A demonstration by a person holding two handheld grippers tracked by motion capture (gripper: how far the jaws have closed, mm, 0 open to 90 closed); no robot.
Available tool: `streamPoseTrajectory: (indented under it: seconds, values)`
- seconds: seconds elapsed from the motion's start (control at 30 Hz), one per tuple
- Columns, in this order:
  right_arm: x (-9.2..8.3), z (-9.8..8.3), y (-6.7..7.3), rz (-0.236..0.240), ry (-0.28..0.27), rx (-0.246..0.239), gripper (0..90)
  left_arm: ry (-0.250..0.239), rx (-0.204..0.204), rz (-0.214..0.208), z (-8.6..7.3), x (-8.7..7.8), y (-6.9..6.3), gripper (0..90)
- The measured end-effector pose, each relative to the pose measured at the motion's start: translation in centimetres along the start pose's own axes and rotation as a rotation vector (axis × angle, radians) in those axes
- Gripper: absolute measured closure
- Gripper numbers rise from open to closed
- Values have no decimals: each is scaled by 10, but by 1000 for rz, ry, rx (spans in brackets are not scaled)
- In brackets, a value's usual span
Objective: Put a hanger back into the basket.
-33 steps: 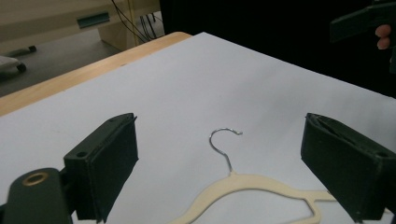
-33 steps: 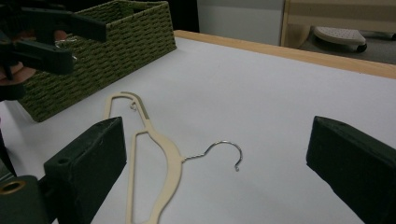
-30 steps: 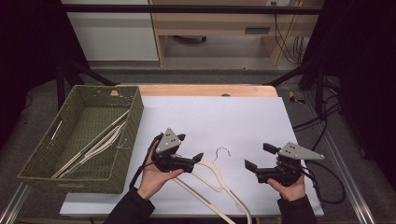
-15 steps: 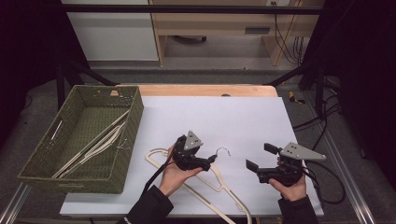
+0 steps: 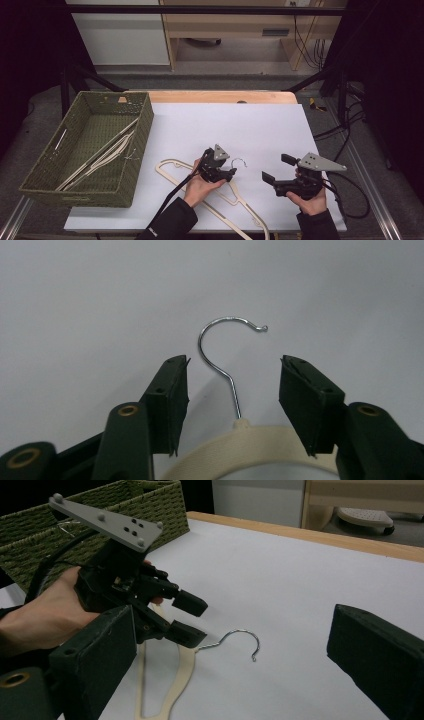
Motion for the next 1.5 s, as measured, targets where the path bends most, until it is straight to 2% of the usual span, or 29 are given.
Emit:
streamPoseTrajectory:
  seconds: [0.17, 0.53, 0.57, 0.7, 0.8, 0.97, 1.0, 1.07, 1.33, 1.5]
  values:
    - [1, -1, 0, 3, 3, -1, 61, 45, 11, 9, -8, 10, 1, 553]
    - [2, -1, 1, 1, 8, 3, 61, 62, 26, 45, -8, 18, -3, 715]
    - [2, -1, 1, 1, 8, 3, 61, 81, 27, 51, -8, 18, -5, 729]
    - [3, -2, 1, 4, 11, -2, 61, 99, 24, 59, -8, 19, -6, 751]
    - [4, -2, 2, 7, 14, 7, 61, 98, 8, 59, -8, 19, -7, 770]
    - [7, -3, 5, 19, 22, -5, 61, 101, -30, 72, -7, 20, -8, 829]
    - [7, -3, 5, 19, 22, -5, 61, 109, -23, 75, -7, 20, -9, 829]
    - [9, -4, 5, 16, 28, 1, 60, 111, -25, 82, -6, 20, -11, 887]
    - [14, -8, 9, 30, 43, 5, 63, 106, -49, 83, -7, 20, -10, 890]
    - [29, -19, 18, 64, 92, -1, 74, 66, -51, 93, -6, 17, -10, 890]
Point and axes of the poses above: each handheld gripper's, and its own axes: x roughly forward along the jaws, z roughly out of its top, y roughly to its left, the point moved 8 cm from there along x, roughly forward along the jaws
